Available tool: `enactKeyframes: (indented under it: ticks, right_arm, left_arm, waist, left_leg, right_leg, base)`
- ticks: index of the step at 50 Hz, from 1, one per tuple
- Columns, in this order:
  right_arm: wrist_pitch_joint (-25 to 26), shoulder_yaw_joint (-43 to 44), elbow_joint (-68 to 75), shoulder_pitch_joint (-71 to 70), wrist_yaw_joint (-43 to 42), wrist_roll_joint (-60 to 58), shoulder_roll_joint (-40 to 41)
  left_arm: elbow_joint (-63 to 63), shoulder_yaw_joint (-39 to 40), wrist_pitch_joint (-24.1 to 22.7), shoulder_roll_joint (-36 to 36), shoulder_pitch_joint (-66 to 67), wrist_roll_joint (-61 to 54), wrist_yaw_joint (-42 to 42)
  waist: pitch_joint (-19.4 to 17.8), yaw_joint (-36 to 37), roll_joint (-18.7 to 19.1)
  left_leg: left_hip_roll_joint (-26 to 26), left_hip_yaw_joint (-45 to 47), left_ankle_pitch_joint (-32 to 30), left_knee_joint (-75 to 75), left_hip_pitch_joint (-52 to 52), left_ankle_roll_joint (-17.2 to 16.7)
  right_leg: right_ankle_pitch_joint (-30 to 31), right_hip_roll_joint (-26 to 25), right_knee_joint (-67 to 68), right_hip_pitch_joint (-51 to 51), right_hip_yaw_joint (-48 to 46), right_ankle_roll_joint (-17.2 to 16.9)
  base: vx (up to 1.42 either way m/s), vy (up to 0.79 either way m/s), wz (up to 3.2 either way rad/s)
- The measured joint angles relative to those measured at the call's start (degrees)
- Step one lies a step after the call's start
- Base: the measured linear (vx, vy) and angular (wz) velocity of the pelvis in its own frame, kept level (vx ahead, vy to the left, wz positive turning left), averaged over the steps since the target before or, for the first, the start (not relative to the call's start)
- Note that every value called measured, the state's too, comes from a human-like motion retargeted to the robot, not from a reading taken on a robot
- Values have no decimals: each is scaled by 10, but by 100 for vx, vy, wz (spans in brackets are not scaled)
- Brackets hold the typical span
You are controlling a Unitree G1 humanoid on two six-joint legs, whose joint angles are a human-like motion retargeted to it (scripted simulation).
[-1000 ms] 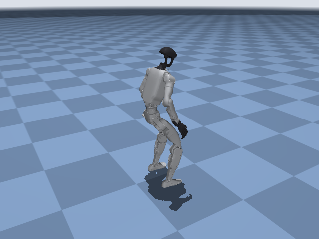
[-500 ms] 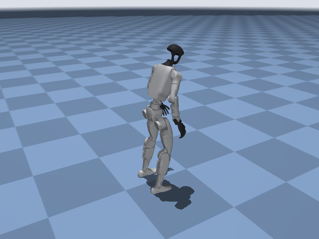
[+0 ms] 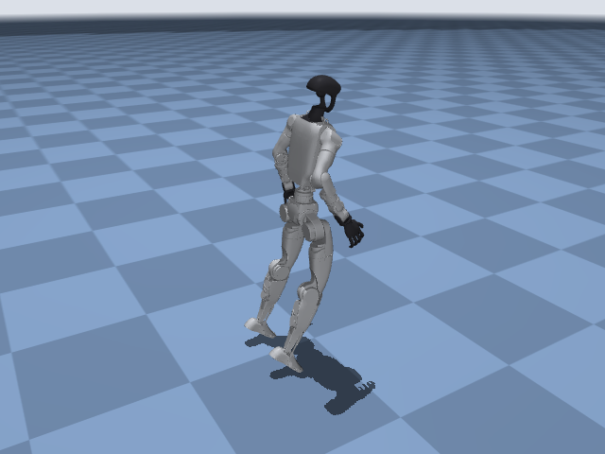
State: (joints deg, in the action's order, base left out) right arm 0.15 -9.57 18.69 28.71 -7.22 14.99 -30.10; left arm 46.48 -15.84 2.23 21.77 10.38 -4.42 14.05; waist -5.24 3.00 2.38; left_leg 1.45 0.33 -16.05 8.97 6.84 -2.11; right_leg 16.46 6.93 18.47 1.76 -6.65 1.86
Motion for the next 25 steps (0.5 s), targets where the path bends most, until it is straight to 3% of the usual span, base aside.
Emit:
enactKeyframes:
  ticks: [5, 8, 10, 11, 12, 13, 15, 17, 20, 22, 25]
  right_arm:
    - [15, -47, 151, -63, -46, -70, 33]
    - [21, -74, 235, -121, -44, -102, 48]
    - [21, -84, 264, -147, -43, -107, 58]
    - [18, -89, 264, -155, -52, -96, 61]
    - [14, -94, 262, -164, -62, -83, 64]
    - [9, -100, 256, -173, -76, -65, 66]
    - [2, -108, 249, -210, -89, -40, 68]
    - [7, -117, 257, -251, -95, -50, 72]
    - [23, -135, 277, -298, -128, -56, 84]
    - [25, -135, 270, -305, -133, -40, 85]
    - [14, -119, 235, -284, -115, -45, 80]
  left_arm:
    - [31, 35, -27, -14, 21, -26, 35]
    - [47, 44, -39, -18, 12, -36, 38]
    - [45, 33, -46, -13, -2, -34, 32]
    - [40, 18, -49, -4, -16, -23, 25]
    - [35, 1, -52, 7, -33, -7, 17]
    - [29, -18, -51, 21, -56, 16, 6]
    - [24, -47, -38, 53, -116, 75, -20]
    - [42, -63, -26, 68, -156, 122, -26]
    - [104, -81, 5, 51, -194, 128, 9]
    - [129, -88, 18, 36, -216, 105, 16]
    - [95, -71, -3, 47, -211, 95, -16]
  waist:
    - [-9, 4, -29]
    - [-24, 1, -45]
    - [-41, 6, -54]
    - [-56, 13, -57]
    - [-74, 22, -59]
    - [-96, 31, -58]
    - [-156, 40, -56]
    - [-211, 22, -55]
    - [-231, -11, -51]
    - [-212, -19, -52]
    - [-164, -14, -58]
  left_leg:
    - [-9, 34, 182, -20, -36, -37]
    - [-12, 59, 284, -58, -64, -50]
    - [-15, 79, 329, -82, -79, -53]
    - [-18, 78, 319, -88, -85, -51]
    - [-20, 70, 295, -86, -93, -40]
    - [-22, 52, 246, -68, -105, -14]
    - [-31, 16, 215, 90, -166, 90]
    - [-36, 0, 320, 304, -224, 128]
    - [-29, -24, 397, 379, -222, 100]
    - [-31, -33, 383, 324, -197, 92]
    - [-28, -30, 341, 189, -152, 72]
  right_leg:
    - [-102, -8, -81, -37, 86, -103]
    - [-200, 0, -126, -72, 91, -143]
    - [-248, 8, -135, -96, 80, -163]
    - [-239, 11, -130, -103, 75, -164]
    - [-226, 12, -118, -110, 73, -152]
    - [-205, 9, -90, -119, 75, -114]
    - [-255, 8, 86, -172, 81, 25]
    - [-363, 15, 272, -206, 71, 72]
    - [-433, 16, 311, -174, 40, 65]
    - [-424, 15, 257, -146, 32, 49]
    - [-397, 17, 142, -109, 24, 2]
  base:
    - [61, 5, -22]
    - [56, 7, -16]
    - [52, 6, -20]
    - [46, 6, -23]
    - [40, 5, -22]
    - [33, 4, -12]
    - [26, 4, 19]
    - [32, 4, 69]
    - [38, 1, 70]
    - [34, -1, 34]
    - [32, -2, 10]
